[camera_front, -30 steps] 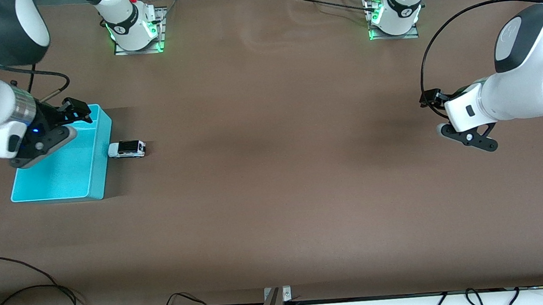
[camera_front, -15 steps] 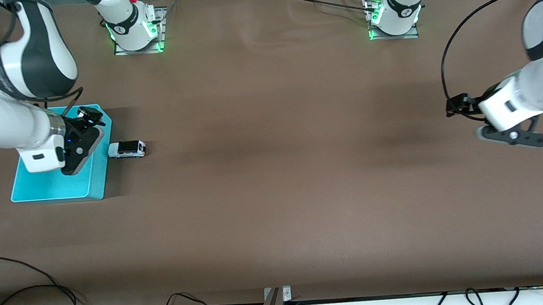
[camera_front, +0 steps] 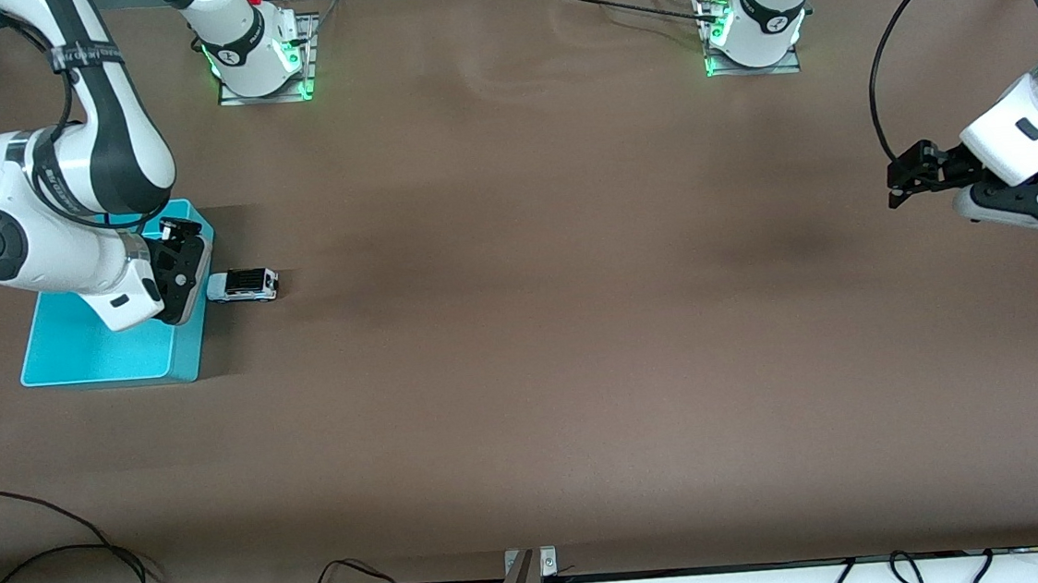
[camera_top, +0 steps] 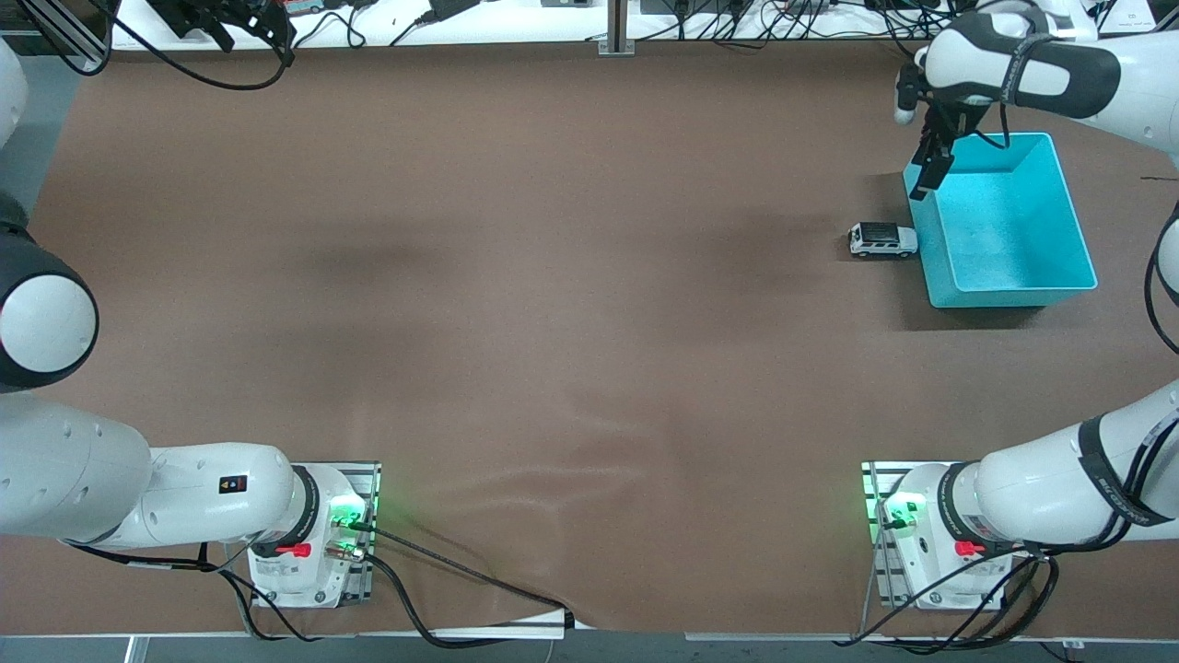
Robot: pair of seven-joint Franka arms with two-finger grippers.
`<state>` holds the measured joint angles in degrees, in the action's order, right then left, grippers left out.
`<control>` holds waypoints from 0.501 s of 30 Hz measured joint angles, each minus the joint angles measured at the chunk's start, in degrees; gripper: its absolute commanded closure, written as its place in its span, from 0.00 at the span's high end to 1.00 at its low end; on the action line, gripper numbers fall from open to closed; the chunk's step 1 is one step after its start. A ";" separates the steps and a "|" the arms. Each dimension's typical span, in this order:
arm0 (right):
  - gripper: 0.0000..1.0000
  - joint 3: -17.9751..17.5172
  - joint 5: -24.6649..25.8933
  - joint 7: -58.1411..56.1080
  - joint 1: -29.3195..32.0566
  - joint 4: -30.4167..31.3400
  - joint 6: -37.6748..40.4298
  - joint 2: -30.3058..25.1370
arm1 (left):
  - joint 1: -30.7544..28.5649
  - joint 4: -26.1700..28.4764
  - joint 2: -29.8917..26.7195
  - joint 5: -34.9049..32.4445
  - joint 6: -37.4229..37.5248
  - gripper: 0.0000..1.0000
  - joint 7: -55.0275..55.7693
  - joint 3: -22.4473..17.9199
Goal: Wind and store white jeep toy
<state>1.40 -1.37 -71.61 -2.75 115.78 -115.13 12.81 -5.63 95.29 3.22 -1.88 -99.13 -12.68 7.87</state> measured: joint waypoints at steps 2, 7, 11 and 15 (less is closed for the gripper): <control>1.00 0.18 -0.36 -2.01 0.14 1.98 -2.44 0.10 | 0.05 1.04 -0.77 0.00 -0.18 1.00 -0.20 -0.38; 1.00 0.05 -0.45 -4.70 0.11 6.16 -7.57 0.37 | 2.30 3.61 -2.93 0.03 -0.43 1.00 0.08 -2.87; 1.00 -0.17 -0.46 -8.67 0.00 8.75 -12.31 0.51 | 5.36 4.74 -4.14 0.04 -0.43 1.00 0.42 -5.78; 1.00 -0.19 -0.48 -11.09 -0.01 10.77 -15.59 0.90 | 6.22 5.08 -4.53 0.05 -0.54 1.00 0.68 -6.52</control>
<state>1.22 -1.84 -82.71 -2.76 126.55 -130.72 13.71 0.59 100.37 -1.31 -1.84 -99.67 -12.00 1.35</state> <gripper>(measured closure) 0.000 0.000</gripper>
